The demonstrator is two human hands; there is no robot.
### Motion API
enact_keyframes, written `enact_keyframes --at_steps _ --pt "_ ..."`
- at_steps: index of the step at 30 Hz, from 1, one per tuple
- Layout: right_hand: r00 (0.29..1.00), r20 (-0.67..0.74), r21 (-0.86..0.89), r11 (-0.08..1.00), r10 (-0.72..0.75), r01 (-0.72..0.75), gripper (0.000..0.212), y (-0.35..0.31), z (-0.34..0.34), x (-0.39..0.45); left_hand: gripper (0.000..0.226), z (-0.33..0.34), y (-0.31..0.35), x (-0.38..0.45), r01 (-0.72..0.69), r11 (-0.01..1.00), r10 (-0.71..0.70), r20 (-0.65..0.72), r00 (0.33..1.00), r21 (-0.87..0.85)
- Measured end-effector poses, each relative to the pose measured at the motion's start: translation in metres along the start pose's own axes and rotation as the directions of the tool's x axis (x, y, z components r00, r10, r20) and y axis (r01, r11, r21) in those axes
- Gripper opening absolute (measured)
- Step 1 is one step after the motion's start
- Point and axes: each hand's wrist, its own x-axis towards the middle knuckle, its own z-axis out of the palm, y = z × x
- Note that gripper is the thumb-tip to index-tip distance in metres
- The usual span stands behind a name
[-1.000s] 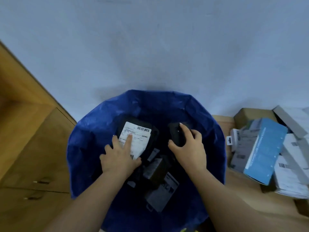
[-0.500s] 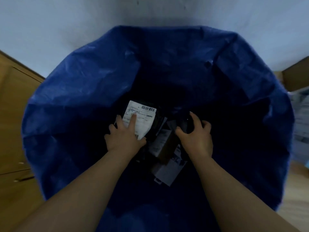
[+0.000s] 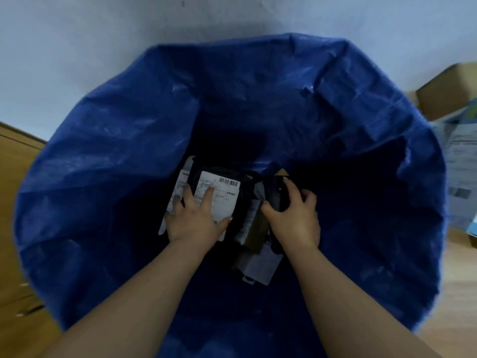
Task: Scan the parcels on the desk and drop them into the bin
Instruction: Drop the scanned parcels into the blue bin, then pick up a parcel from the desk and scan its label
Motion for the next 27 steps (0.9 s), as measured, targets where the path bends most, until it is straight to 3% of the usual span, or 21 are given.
enact_keyframes --at_steps 8,15,27 --pt "0.989 -0.136 0.01 0.998 -0.059 0.061 0.074 -0.033 -0.044 -0.058 0.076 -0.076 0.005 -0.039 -0.214 0.973 0.229 -0.295 0.928 0.082" --pt "0.948 -0.302 0.029 0.993 -0.1 0.114 0.071 -0.047 -0.094 -0.127 0.072 -0.133 0.018 -0.092 -0.402 0.874 0.486 -0.486 0.726 0.273" --pt "0.793 -0.609 0.069 0.995 -0.012 0.068 0.074 0.018 -0.216 -0.218 0.071 -0.17 0.127 -0.195 -0.595 0.654 0.744 -0.542 0.391 0.468"
